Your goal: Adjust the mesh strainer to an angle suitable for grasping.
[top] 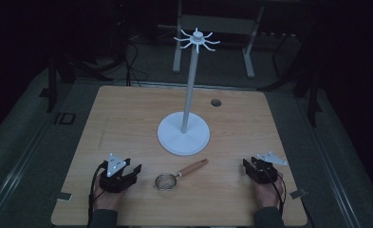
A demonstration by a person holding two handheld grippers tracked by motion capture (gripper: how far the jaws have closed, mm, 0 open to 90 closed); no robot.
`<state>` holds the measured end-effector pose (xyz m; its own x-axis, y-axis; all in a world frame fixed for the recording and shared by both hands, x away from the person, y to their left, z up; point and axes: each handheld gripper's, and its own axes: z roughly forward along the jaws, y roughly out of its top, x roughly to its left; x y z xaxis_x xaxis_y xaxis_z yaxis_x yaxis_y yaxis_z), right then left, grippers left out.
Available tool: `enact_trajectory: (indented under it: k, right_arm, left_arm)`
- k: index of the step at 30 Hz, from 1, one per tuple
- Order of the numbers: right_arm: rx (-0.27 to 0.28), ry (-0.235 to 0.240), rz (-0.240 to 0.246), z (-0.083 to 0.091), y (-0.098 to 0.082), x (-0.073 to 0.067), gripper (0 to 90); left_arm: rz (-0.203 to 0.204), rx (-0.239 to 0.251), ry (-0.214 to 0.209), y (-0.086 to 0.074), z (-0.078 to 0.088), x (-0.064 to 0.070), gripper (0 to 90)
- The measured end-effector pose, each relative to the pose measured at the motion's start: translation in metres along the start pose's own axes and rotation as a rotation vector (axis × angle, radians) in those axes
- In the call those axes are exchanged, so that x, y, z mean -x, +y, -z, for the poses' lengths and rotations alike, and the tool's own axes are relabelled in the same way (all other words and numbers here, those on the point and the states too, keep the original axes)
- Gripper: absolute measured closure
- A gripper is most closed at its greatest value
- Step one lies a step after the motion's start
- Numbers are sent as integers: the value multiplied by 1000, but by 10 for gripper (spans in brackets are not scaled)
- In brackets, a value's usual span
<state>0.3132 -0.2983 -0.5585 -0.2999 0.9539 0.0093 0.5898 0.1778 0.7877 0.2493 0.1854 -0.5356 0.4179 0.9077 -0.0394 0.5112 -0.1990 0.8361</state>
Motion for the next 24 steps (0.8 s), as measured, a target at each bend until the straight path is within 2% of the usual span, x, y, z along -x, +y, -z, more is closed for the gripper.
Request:
enact_trajectory:
  k: [5, 12, 20, 24]
  right_arm:
    - [0, 6, -2, 0, 0, 0, 589]
    - [-10, 2, 25, -2, 1, -2, 567]
    - [-13, 27, 46, -2, 1, -4, 544]
    - [-11, 35, 53, -2, 1, -4, 540]
  left_arm:
    - [-10, -8, -9, 0, 0, 1, 492]
    - [-4, -10, -11, 0, 0, 1, 492]
    - [-3, -20, -22, 1, 0, 2, 493]
    - [0, -17, -51, 3, -1, 4, 498]
